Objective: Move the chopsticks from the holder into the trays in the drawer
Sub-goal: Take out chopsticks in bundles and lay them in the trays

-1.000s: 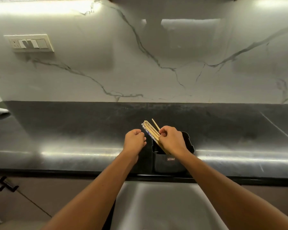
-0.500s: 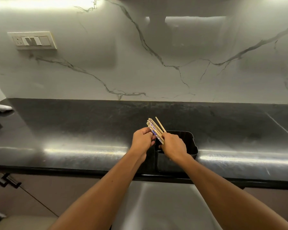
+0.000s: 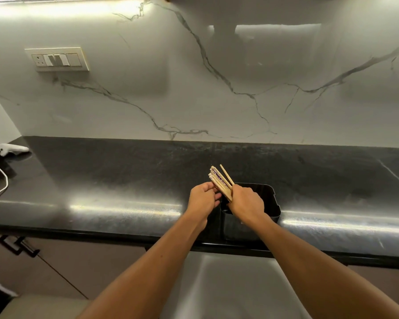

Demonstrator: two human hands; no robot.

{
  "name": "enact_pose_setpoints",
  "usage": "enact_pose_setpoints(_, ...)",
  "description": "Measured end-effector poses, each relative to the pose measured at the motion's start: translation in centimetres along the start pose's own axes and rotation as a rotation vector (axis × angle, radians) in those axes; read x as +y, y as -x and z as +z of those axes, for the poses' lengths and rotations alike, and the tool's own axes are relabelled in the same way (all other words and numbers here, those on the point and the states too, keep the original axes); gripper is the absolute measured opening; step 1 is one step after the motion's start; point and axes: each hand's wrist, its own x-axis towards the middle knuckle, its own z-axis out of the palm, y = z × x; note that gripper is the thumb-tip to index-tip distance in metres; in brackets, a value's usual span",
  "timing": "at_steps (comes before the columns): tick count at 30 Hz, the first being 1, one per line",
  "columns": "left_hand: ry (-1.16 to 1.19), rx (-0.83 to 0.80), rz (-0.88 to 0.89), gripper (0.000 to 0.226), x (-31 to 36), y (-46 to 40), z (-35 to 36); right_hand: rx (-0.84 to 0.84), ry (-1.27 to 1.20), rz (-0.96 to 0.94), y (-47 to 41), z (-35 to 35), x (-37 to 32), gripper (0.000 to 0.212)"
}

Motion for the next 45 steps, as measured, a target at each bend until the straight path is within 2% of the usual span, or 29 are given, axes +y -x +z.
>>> enact_pose_setpoints(5, 0.046, 0.014, -0.01, 0.032, 0.1, 0.0, -0.1, 0.017, 0.04, -0.009, -0.1, -0.3, 0.3, 0.028)
enact_pose_setpoints(11, 0.06, -0.013, 0.004, 0.031, 0.7, 0.7, 0.0, -0.051, -0.002, 0.013, -0.3, -0.8, 0.7, 0.028)
enact_pose_setpoints(17, 0.055, 0.024, 0.011, 0.022, 1.1, 1.1, -0.4, -0.103, -0.12, 0.04, -1.0, -3.0, 1.2, 0.029)
enact_pose_setpoints(20, 0.054, 0.049, 0.022, 0.018, 1.1, 1.4, -0.9, -0.075, -0.223, 0.038, -1.6, -5.4, 1.4, 0.029)
enact_pose_setpoints(22, 0.019, 0.058, 0.067, 0.019, 1.3, 1.7, -1.2, -0.043, -0.291, 0.014, -1.9, -7.9, 1.1, 0.026)
enact_pose_setpoints(25, -0.19, 0.077, 0.254, 0.017, 1.5, 2.1, -1.2, -0.02, -0.396, -0.078, -1.9, -12.6, -0.4, 0.014)
enact_pose_setpoints(27, -0.275, -0.008, 0.354, 0.02, 2.3, 2.9, -0.9, -0.099, -0.533, -0.122, -1.6, -15.2, -1.7, 0.006)
enact_pose_setpoints(30, -0.278, -0.17, 0.392, 0.022, 3.3, 4.8, -0.1, -0.296, -0.682, -0.1, -0.8, -16.4, -3.4, 0.005)
enact_pose_setpoints(32, -0.203, -0.229, 0.327, 0.025, 3.0, 5.9, 0.3, -0.417, -0.776, -0.035, -0.2, -15.6, -4.1, 0.007)
enact_pose_setpoints(36, 0.173, -0.354, 0.06, 0.026, 1.6, 7.6, -0.6, -0.542, -0.949, 0.108, 0.6, -12.8, -4.6, 0.016)
enact_pose_setpoints(41, 0.129, -0.315, -0.011, 0.02, -0.7, 8.9, -2.3, -0.609, -0.977, 0.119, 1.7, -10.3, -4.8, 0.022)
enact_pose_setpoints(45, 0.118, -0.309, -0.013, 0.016, -1.9, 9.8, -3.0, -0.467, -1.005, 0.128, 1.6, -9.9, -5.3, 0.018)
